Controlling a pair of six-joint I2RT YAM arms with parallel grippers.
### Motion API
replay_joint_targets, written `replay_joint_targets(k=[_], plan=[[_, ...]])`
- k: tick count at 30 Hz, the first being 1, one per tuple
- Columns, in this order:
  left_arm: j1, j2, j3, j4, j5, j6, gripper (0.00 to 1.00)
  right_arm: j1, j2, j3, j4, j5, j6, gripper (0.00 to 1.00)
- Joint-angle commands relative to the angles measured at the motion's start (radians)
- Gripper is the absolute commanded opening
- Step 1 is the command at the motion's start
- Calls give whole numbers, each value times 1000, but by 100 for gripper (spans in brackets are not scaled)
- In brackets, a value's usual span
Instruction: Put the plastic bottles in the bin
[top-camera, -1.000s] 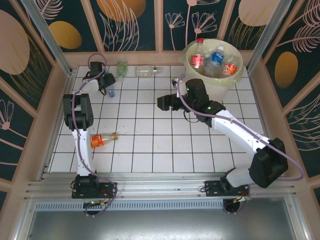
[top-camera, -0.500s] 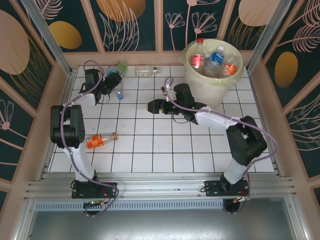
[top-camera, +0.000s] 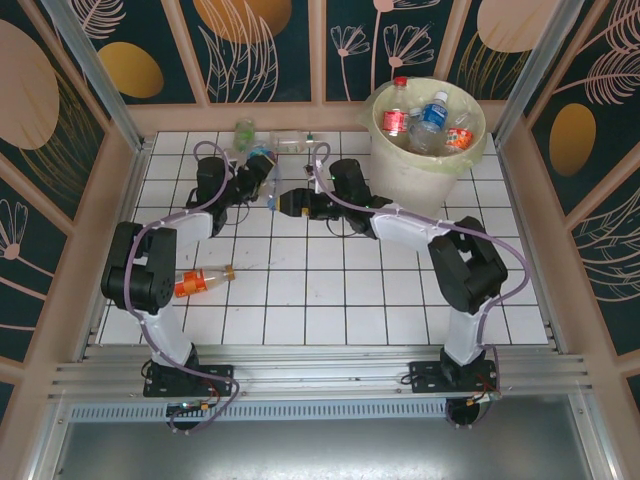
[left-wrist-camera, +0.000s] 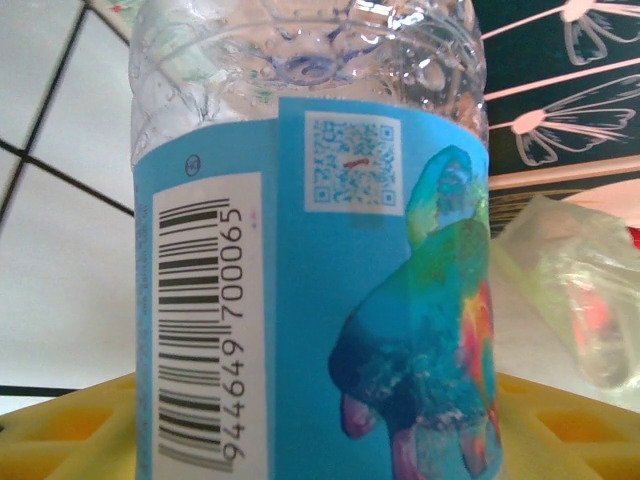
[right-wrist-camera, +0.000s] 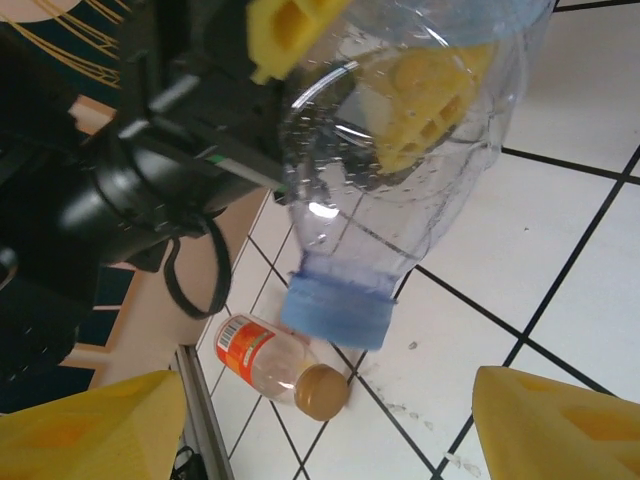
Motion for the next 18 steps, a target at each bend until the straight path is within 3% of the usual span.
replay_joint_targets(k=[1,11,18], plan=[[-20,-50,-16,107,-15,-59,68,12,40,37,49,-19,18,72],[-50,-41,-32,148,-31,-80,68,19,64,46,79,-37,21,64],[-58,-37,-21,144,-46,-44,67,25,35,34,84,-53,0,72]])
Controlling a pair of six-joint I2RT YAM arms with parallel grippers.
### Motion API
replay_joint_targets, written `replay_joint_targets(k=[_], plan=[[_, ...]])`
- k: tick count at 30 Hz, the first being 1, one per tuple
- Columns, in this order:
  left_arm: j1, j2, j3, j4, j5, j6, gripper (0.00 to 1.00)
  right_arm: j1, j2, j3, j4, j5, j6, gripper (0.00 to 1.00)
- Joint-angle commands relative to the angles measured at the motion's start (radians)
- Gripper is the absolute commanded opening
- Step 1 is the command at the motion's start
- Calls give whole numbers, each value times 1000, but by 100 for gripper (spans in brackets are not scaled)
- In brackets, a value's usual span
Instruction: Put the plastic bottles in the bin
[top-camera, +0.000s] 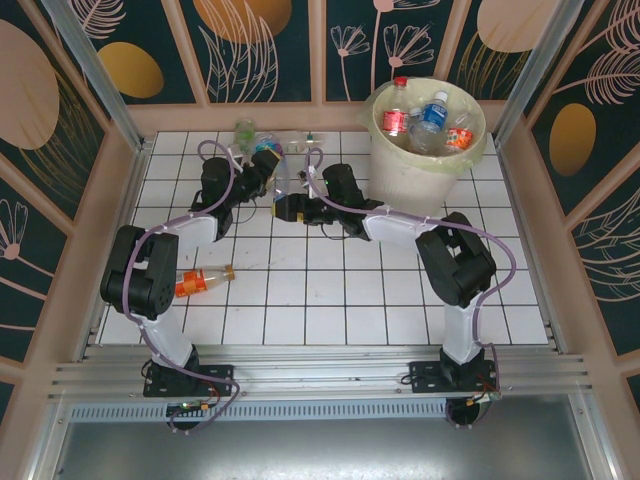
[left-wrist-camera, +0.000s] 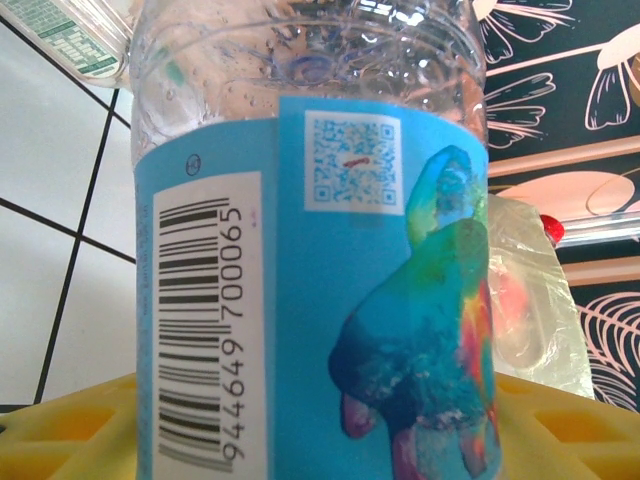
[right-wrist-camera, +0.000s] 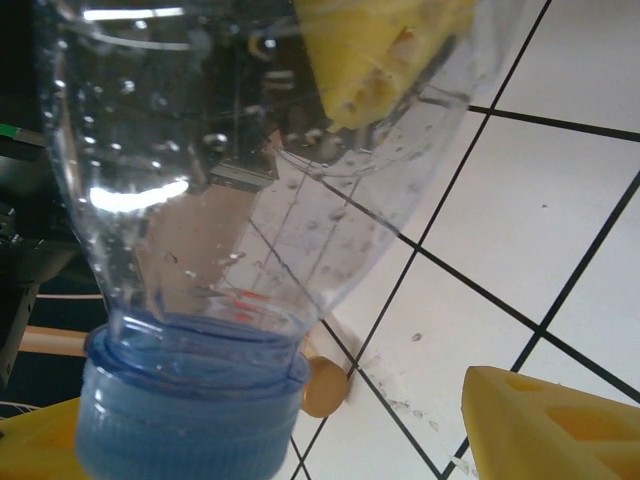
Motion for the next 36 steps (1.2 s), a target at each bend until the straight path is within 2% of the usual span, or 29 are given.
replay_joint_targets(k=[1,8,16,26,32,36], plan=[[-11,-10,1,43,-13,22,67,7,-26,32,39,-22,-21,72],[-25,-24,-14,51,-30,40,67,-2,-23,64,14,48,-1,61],[-36,-22,-49,85,-30,29,66,-19,-18,87,19,58,22,54],[-39,-26,-46,111,-42,14,66,-17,-18,83,25,46,35,32],[-41,-14,-50,182,-53,-15,70,-17,-42,82,7,59,30,21],[-47,-12,-27,198,-39,-14,74,-17,-63,81,-12,65,16,19]])
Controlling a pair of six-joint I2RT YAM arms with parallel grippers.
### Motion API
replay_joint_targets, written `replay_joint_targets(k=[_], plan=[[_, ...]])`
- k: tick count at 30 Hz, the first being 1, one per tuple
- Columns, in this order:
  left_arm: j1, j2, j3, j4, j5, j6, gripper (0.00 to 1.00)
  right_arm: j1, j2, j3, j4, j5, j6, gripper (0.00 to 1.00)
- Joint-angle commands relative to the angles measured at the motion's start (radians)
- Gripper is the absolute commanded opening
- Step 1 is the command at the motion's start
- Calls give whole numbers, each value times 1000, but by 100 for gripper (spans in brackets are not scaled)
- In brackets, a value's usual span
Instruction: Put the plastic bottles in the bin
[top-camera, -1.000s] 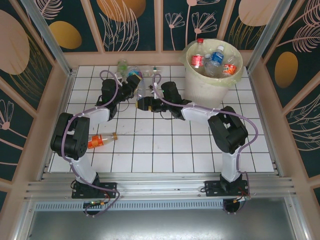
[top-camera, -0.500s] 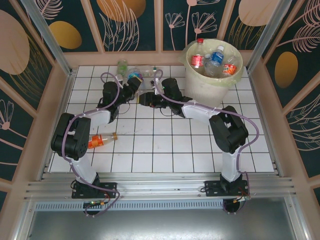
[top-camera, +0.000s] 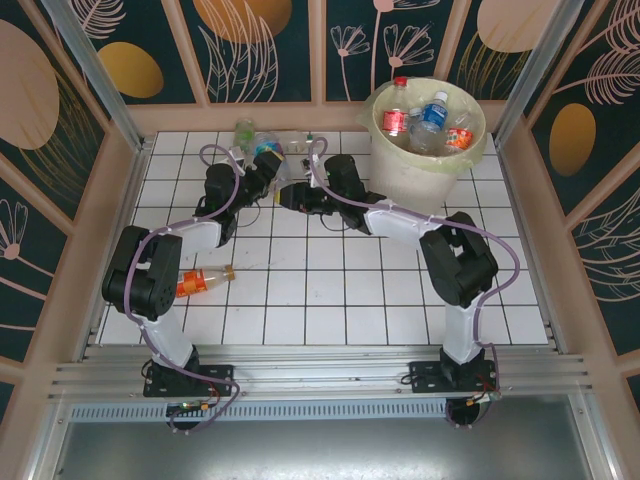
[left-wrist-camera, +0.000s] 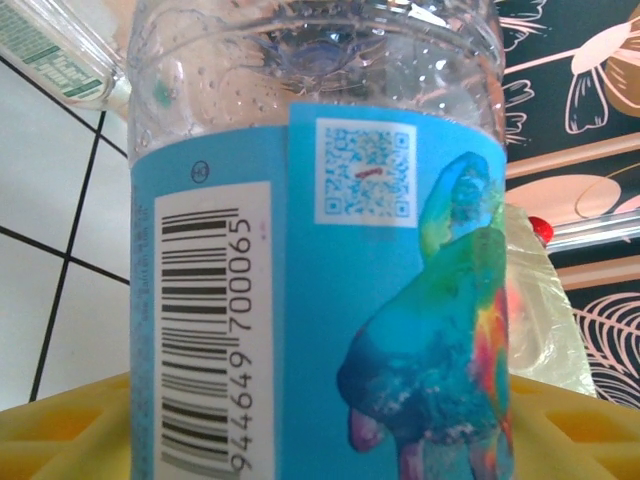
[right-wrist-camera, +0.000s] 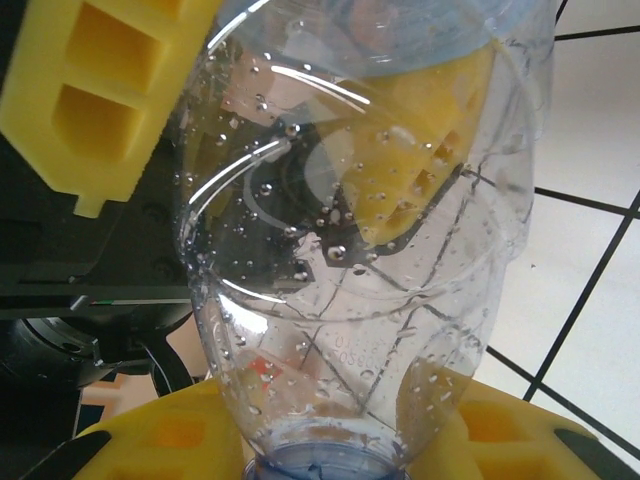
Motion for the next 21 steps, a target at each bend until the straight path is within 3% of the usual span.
replay_joint_targets(k=[1,7,17,21], plan=[[-16,-13,23,89,31,-24,75,-1,-59,23,-2,7,-28,19],[-16,-30,96,41,72,25,98,-16,-120,14,-46,26,-65,17],[-14,-62,214,-77,103,108,99,-66,-234,-22,-143,56,-131,17],[-15,-122,264,-205,98,186,99,-89,-292,-38,-179,80,-166,17]])
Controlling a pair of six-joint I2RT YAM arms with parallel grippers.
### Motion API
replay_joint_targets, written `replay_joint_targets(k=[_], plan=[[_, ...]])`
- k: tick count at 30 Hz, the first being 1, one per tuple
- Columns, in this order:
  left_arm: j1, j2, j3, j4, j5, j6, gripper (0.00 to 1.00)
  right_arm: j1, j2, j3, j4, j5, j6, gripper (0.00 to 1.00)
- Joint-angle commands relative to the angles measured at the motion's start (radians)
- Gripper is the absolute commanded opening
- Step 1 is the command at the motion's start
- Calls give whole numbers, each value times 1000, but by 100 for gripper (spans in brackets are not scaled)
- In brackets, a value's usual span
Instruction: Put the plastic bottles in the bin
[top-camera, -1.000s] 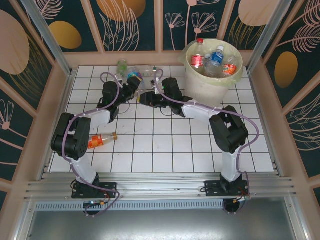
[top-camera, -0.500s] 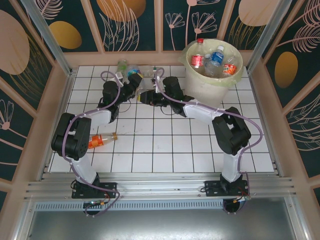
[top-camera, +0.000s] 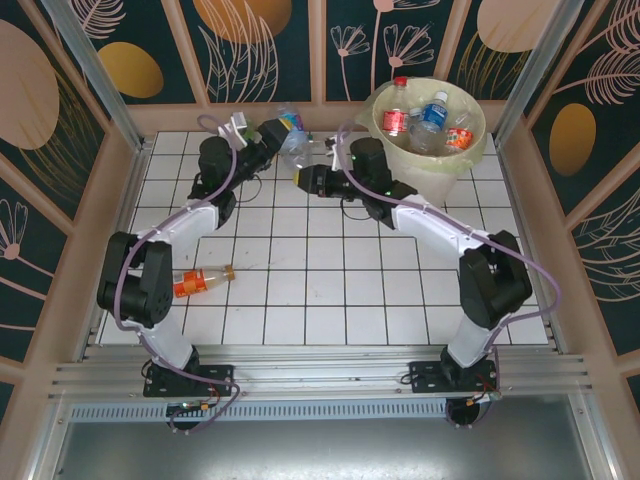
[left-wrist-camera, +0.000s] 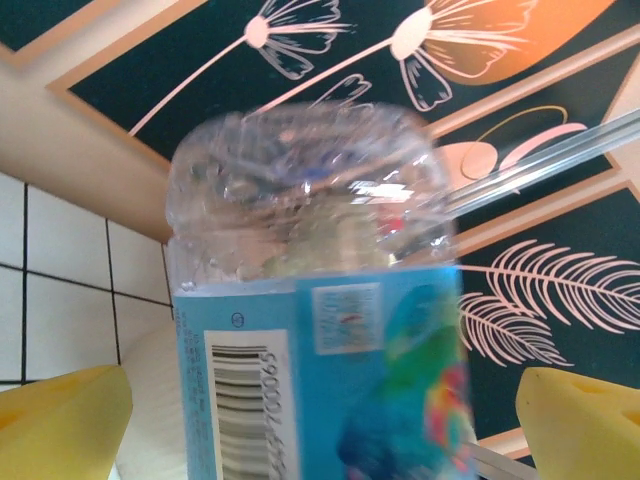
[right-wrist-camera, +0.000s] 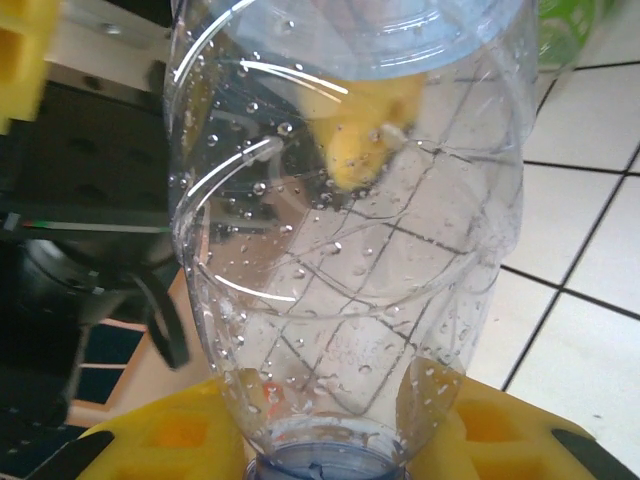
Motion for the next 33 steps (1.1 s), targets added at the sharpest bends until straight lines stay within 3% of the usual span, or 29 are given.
replay_joint_targets(k=[1,6,15,24,33], plan=[[-2,-68,47,-113,15,107,99,-21,-77,-16,-45,34,-64,17],[7,-118,43,-151,6,146,99,-34,-145,7,-151,85,-135,17],[8,-177,90,-430,-21,401,99,-158,-287,136,-490,384,-340,20],[8,-182,49,-482,-23,457,99,-284,-328,222,-615,477,-422,22],[8,-201,33,-645,-123,598,99,-344,-262,267,-677,529,-457,23]])
